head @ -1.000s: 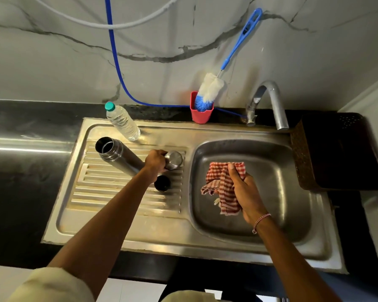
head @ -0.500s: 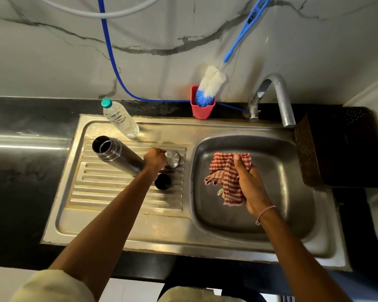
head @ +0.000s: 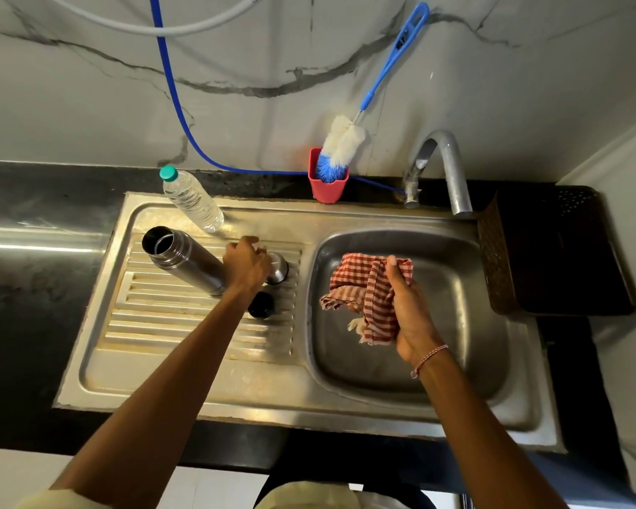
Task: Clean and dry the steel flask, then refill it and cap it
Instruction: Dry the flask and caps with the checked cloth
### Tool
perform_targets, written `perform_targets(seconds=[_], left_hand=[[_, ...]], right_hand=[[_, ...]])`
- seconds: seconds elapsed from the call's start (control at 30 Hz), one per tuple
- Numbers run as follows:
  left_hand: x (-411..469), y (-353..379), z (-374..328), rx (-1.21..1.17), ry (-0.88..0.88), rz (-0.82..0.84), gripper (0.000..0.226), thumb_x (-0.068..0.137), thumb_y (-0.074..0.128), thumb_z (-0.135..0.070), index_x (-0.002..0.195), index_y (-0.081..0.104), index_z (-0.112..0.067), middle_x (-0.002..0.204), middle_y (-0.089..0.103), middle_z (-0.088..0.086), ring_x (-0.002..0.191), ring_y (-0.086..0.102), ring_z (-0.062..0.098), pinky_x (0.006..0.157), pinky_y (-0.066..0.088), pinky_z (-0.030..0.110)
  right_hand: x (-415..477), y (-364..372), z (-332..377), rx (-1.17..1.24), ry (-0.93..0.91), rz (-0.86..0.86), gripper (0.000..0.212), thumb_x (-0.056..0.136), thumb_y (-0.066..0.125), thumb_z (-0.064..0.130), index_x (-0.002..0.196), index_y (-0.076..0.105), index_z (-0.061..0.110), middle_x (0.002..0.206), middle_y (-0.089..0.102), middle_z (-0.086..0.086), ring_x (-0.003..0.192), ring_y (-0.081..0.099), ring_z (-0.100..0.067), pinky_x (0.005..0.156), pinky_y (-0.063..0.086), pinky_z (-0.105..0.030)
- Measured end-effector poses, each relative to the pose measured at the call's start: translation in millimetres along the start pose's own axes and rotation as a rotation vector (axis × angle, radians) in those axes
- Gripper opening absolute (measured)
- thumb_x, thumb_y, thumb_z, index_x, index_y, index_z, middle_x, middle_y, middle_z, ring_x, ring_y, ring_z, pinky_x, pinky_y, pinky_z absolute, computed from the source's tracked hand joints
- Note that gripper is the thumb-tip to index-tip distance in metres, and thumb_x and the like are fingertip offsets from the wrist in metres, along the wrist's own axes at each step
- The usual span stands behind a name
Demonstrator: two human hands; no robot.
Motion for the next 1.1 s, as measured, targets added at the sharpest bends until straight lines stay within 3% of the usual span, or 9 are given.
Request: perform_targets(seconds=[0.07,0.13,0.23,0.33,0.6,0.7,0.83,1.0,1.1], left_hand=[[-20,-8,-24,-0.020,0.200,-0.118,0.029,0.101,0.063,-0.022,0.129,0.063,-0.017,0.138,0.051,0.012,0.121,0.054,0.027,0.101,0.052,0.037],[-52,-5,-48,-0.190,0.273,0.037,0.038,0.101,0.063,-0.037,0.134,0.059,-0.018,0.136,0.057,0.005,0.120,0.058,0.020,0.095,0.051,0.030],[-101,15,-62,-0.501,-0.018,0.540,0.071,0.087,0.064,-0.066,0.139,0.057,-0.018,0.132,0.068,0.006,0.121,0.065,0.026,0.099,0.053,0.037],[-137,22,-67,-0.749,-0.133,0.703,0.054,0.089,0.069,-0.051,0.126,0.065,-0.012,0.121,0.074,0.012,0.114,0.070,0.029,0.099,0.055,0.043],[-173,14,-95,-0.583,0.026,0.311,0.008,0.093,0.074,-0.022,0.093,0.079,-0.016,0.088,0.081,0.002,0.077,0.077,0.013,0.068,0.062,0.028],[-179,11,-100,-0.366,0.140,0.221,0.010,0.091,0.076,-0.036,0.091,0.081,-0.027,0.087,0.080,-0.002,0.077,0.078,0.015,0.077,0.064,0.038],[-188,6,-107,-0.041,0.274,0.080,0.035,0.088,0.069,-0.062,0.106,0.080,-0.034,0.095,0.080,-0.006,0.081,0.076,0.014,0.075,0.064,0.041],[-203,-16,-118,0.032,0.492,-0.128,0.031,0.094,0.067,-0.048,0.104,0.081,-0.022,0.092,0.080,-0.003,0.075,0.075,0.014,0.071,0.063,0.034],[-199,-33,-111,-0.011,0.481,-0.222,0.032,0.095,0.066,-0.044,0.106,0.079,-0.016,0.088,0.076,-0.007,0.070,0.068,0.005,0.068,0.051,0.016]], right_hand=[[-5,0,1,0.090,0.036,0.037,0.053,0.094,0.055,0.059,0.125,0.065,0.017,0.113,0.075,-0.011,0.103,0.072,-0.033,0.091,0.055,-0.062],[-9,0,2,0.190,0.093,0.092,0.059,0.093,0.057,0.061,0.131,0.062,0.015,0.121,0.071,-0.015,0.110,0.069,-0.037,0.093,0.054,-0.062],[-16,0,3,0.335,0.172,0.203,0.067,0.093,0.055,0.062,0.135,0.060,0.011,0.131,0.065,-0.019,0.120,0.063,-0.040,0.093,0.053,-0.059],[-22,1,3,0.417,0.258,0.305,0.066,0.094,0.052,0.061,0.137,0.059,0.011,0.135,0.063,-0.018,0.125,0.058,-0.041,0.095,0.050,-0.063],[-28,-25,-26,0.416,0.253,0.360,0.097,0.080,0.060,0.079,0.141,0.054,0.004,0.142,0.055,-0.024,0.133,0.051,-0.041,0.110,0.040,-0.063],[-36,-32,-26,0.206,0.175,0.380,0.078,0.086,0.064,0.068,0.137,0.060,0.009,0.133,0.063,-0.018,0.115,0.066,-0.033,0.098,0.052,-0.053],[-34,-43,-28,-0.142,0.061,0.173,0.077,0.056,0.094,0.056,0.122,0.070,0.023,0.118,0.074,-0.003,0.108,0.071,-0.026,0.093,0.057,-0.049],[-39,-58,-24,-0.053,0.044,0.089,0.034,0.086,0.078,0.031,0.115,0.073,0.014,0.113,0.075,-0.008,0.105,0.071,-0.027,0.082,0.060,-0.042],[-51,-73,-8,0.127,-0.013,0.133,0.028,0.093,0.070,0.022,0.116,0.070,0.006,0.114,0.074,-0.013,0.106,0.070,-0.031,0.073,0.060,-0.037]])
Point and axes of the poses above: each hand's wrist, its own x-axis towards the middle knuckle, its own y-axis out of the palm, z = x × y, the point moved 4 cm from there along x, towards the middle knuckle
